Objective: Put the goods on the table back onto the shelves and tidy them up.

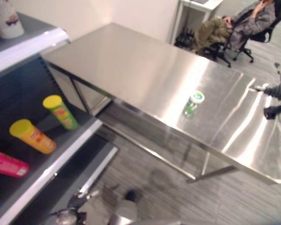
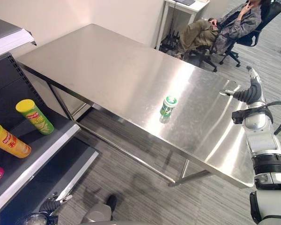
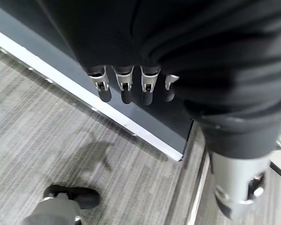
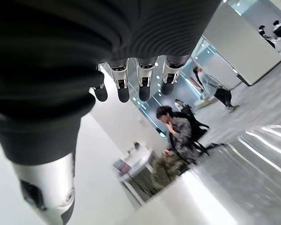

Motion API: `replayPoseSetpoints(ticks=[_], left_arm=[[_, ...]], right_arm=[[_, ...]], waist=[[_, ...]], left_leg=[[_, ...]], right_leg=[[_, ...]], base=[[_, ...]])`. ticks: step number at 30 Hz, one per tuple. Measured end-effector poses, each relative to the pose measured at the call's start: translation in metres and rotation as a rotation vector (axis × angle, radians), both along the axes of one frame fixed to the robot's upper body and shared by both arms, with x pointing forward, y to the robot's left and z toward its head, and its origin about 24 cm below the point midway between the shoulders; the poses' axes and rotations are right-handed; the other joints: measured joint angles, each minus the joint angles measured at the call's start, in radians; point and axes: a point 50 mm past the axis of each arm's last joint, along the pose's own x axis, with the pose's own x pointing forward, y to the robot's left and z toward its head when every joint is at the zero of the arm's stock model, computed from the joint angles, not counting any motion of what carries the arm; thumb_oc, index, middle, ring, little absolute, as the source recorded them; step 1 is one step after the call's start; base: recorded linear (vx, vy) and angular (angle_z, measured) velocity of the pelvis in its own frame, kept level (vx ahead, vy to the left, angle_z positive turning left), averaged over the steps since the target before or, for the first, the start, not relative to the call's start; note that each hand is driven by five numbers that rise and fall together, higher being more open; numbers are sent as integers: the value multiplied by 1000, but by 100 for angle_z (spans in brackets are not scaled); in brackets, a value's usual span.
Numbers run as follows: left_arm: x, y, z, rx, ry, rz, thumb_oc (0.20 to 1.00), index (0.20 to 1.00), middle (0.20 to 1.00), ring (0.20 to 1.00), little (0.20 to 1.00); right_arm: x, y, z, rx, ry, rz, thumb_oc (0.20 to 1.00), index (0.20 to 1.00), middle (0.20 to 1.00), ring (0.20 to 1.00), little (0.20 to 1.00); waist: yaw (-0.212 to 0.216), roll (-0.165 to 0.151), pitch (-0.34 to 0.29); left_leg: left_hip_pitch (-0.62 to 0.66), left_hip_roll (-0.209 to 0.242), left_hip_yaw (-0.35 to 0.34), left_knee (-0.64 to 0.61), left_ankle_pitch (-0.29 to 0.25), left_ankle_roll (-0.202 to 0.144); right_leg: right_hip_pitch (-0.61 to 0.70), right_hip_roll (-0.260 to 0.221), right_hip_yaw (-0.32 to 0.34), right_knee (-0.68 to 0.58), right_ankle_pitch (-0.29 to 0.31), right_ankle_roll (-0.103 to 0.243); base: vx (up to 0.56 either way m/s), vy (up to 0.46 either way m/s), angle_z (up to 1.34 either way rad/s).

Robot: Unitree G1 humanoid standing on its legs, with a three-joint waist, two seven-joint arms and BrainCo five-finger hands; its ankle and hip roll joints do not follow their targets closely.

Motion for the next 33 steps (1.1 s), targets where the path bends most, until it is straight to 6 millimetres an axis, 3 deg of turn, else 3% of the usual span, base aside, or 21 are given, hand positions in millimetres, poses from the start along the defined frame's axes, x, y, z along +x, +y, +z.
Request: replayPoseSetpoints(ticks=[8, 15, 25, 33], left_arm=[[-15, 3, -4, -3, 41, 24, 1000, 1000, 1000, 1000, 1000], [-31, 2, -8, -11, 79, 44, 1000, 1000, 1000, 1000, 1000], [-28, 3, -7, -10, 59, 53, 1000, 1000, 1000, 1000, 1000], [-22, 4, -3, -7, 23, 63, 1000, 1000, 1000, 1000, 1000]], right_arm=[[11, 16, -18, 13, 84, 68, 1000, 1000, 1000, 1000, 1000], [17, 21, -24, 18, 127, 82, 1000, 1000, 1000, 1000, 1000], [24, 34, -24, 41, 121, 126, 1000, 1000, 1000, 1000, 1000], [26, 70, -18, 24, 85, 287, 1000, 1000, 1000, 1000, 1000]], waist=[[34, -32, 34], [66, -6, 60], [95, 1, 66], [103, 2, 84]], left_leg=[[-41, 1, -15, -7, 8, -28], [-93, 4, -52, 22, 14, -36], [-123, -12, -89, 28, 14, -36], [-122, -17, -108, 28, 15, -38]], right_leg=[[-23, 4, -32, 0, -43, 18], [-37, 19, -68, -1, -57, 19], [-41, 16, -111, 0, -57, 19], [-27, 17, -135, 0, -57, 19]], base=[[34, -11, 9], [28, 9, 16], [19, 10, 12], [6, 0, 6]])
